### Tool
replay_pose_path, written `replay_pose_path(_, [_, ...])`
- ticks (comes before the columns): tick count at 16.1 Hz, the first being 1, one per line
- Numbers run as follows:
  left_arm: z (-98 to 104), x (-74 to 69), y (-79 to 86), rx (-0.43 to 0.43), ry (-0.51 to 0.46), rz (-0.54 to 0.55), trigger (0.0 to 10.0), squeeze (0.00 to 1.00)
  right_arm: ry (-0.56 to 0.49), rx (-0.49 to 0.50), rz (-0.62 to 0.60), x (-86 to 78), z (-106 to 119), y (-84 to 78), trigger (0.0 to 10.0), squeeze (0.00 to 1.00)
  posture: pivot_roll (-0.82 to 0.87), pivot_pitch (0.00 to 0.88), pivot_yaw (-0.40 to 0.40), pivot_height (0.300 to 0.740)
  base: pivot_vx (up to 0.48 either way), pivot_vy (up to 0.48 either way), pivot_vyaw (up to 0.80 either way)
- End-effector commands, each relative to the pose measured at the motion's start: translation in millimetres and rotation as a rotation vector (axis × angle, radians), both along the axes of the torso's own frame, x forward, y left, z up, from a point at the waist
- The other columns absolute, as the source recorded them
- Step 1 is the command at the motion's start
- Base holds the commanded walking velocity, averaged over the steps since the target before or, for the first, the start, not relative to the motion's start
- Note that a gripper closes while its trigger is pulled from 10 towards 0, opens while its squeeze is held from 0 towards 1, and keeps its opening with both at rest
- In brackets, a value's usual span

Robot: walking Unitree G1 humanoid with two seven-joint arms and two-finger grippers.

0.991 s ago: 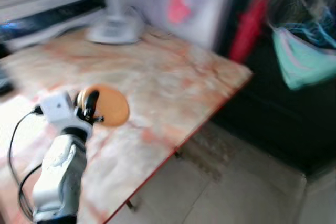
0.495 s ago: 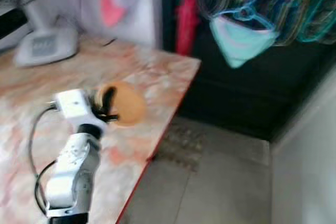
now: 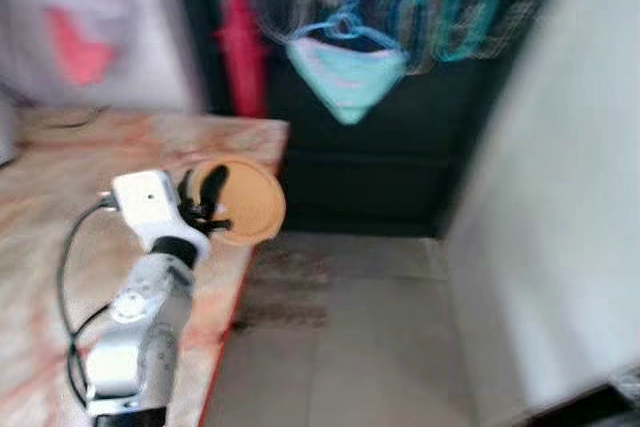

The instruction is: Restocking fridge

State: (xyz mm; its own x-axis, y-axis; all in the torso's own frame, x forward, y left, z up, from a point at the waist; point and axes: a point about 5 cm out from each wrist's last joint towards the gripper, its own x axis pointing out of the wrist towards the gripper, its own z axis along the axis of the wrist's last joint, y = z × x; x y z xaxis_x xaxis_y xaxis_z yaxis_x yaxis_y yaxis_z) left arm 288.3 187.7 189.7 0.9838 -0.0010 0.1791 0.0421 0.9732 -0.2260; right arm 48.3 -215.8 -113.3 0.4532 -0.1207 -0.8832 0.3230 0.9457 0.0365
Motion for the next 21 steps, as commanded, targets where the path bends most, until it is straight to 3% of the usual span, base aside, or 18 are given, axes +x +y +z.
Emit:
replay_pose_path(1, [5,-1.6,0.4,-0.004,-0.021,-0.004,10.0,0.00,0.022,0.012,-0.006,-6.7,-2,2.6,10.0,0.00,0.15,0.063,0.035,0.740,0.000,0.000,-0.79])
replay_pose_path(21, [-9,4.1,-2.0,0.017,0.023,-0.042,10.0,0.00,0.017,0.013,-0.026,-5.0,-2,3.2,10.0,0.00,0.13,0.052,0.045,0.740,0.000,0.000,-0.79])
